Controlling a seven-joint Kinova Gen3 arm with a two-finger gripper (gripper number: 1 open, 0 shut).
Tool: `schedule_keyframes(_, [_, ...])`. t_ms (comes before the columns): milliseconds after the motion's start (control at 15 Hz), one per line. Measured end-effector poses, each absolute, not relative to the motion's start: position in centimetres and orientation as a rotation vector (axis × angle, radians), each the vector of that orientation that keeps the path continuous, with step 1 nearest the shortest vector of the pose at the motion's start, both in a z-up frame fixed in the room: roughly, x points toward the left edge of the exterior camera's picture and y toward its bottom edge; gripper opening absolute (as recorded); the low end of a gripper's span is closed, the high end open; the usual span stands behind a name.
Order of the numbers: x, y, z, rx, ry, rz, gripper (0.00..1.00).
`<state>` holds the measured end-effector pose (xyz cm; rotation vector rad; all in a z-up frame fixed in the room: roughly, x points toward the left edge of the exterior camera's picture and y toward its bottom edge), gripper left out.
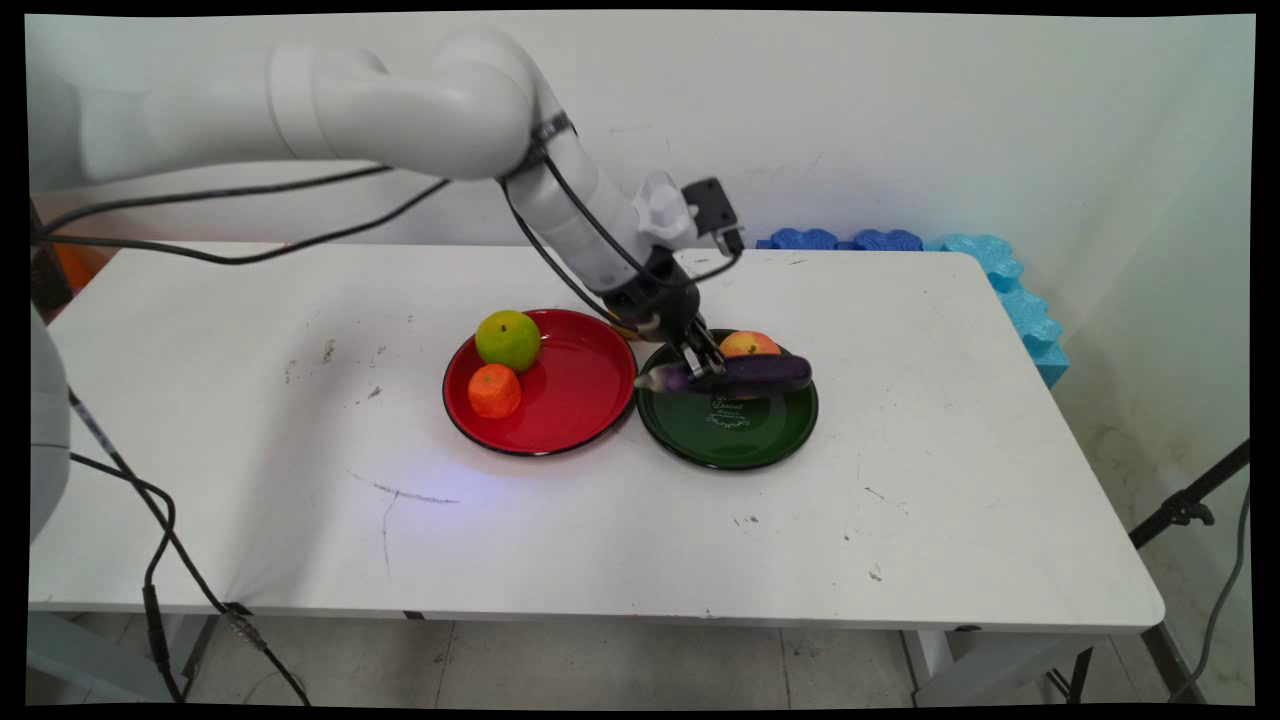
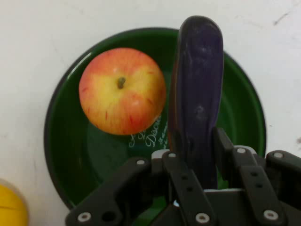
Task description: Place the picked object on the table
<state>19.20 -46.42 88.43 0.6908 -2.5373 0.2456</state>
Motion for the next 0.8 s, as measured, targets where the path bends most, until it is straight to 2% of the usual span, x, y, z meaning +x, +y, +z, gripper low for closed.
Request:
schedule_keyframes(467, [22.4, -43.6, 93.2, 0.504, -2.556, 0.274, 0.0])
schedule_keyframes(800, [25.1, -40.7, 94.4, 0.408, -2.581, 0.242, 0.0])
